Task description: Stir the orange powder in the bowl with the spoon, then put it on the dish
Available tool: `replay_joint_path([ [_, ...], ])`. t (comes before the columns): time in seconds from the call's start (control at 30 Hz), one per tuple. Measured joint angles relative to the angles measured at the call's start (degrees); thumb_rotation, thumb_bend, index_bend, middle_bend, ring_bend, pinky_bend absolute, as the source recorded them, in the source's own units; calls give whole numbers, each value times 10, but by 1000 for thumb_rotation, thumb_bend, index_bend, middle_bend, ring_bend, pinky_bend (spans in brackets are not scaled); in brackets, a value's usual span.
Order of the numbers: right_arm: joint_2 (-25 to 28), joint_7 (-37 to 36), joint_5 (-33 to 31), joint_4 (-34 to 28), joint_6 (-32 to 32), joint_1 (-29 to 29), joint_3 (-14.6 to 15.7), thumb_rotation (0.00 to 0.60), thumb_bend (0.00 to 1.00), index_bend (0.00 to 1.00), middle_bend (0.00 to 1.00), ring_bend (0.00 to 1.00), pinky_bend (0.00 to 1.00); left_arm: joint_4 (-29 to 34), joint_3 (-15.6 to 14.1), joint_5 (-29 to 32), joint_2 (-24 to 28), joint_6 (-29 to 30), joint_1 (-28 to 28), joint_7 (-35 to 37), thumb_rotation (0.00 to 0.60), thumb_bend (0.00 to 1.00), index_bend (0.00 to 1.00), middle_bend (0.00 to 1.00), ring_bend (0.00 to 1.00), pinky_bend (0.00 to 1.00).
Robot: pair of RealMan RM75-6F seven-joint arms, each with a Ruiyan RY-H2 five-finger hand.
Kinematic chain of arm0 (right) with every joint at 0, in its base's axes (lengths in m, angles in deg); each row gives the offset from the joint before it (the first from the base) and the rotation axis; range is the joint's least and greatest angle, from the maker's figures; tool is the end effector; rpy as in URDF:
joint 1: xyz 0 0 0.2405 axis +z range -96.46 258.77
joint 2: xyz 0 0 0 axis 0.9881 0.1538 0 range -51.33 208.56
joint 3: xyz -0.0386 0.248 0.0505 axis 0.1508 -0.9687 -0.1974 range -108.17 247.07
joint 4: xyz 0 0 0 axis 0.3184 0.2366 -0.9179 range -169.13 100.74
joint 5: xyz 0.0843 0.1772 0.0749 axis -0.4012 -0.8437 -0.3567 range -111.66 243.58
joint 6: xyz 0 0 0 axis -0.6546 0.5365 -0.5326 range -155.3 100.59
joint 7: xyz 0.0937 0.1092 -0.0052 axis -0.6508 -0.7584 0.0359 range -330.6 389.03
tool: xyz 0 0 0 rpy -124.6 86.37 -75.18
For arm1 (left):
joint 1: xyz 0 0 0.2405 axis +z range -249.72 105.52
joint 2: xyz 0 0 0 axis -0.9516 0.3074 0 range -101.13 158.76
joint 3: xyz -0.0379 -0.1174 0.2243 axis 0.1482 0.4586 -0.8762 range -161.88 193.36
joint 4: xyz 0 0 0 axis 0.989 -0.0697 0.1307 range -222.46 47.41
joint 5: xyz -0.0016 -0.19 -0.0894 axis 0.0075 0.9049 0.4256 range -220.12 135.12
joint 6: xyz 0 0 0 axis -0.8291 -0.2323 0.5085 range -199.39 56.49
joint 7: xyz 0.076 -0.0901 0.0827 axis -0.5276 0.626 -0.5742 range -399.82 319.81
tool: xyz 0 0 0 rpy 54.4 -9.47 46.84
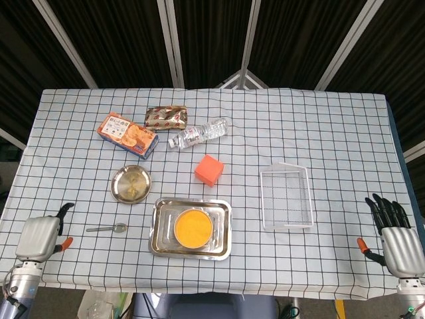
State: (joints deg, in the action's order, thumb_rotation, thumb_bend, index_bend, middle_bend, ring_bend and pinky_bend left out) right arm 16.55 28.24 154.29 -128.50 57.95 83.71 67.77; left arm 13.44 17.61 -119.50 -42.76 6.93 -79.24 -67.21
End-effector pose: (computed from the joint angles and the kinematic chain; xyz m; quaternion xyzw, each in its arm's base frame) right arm -0.3099 -0.1638 0.1627 0.5990 -0.3998 0.3846 0.5774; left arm -0.2835 0.1819 0.0930 -0.6461 -0.3915 -0.2731 0.5955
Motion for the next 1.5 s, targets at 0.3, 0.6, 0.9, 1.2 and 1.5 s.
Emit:
replay_joint_path([
  [0.3, 0, 2, 0, -1, -1, 0, 0, 600, 360, 0, 0, 0, 0, 5, 2, 13, -12, -4, -5, -15, 600, 497, 542, 959, 891, 929],
  [0.6, 0, 3, -2, -2, 0, -1, 0, 600, 360, 0, 0, 0, 0, -4, -4, 50, -34, -48, -33, -79, 600, 493, 440, 959, 892, 931],
  [0.9, 1, -2, -2, -2, -1, -1, 0, 600, 360, 0, 0, 0, 0, -17, 7, 116, -74, -78, -60, -128, 600, 506, 424, 958, 892, 935],
  [1.2, 1, -3, -3, -2, -1, -1, 0, 600, 360, 0, 0, 0, 0, -41, 20, 192, -119, -94, -84, -158, 600, 554, 441, 960, 892, 936],
  [1.5, 1, -4, -3, -2, -1, -1, 0, 600, 360, 0, 0, 0, 0, -56, 13, 210, -139, -92, -97, -160, 600, 573, 460, 960, 892, 936],
])
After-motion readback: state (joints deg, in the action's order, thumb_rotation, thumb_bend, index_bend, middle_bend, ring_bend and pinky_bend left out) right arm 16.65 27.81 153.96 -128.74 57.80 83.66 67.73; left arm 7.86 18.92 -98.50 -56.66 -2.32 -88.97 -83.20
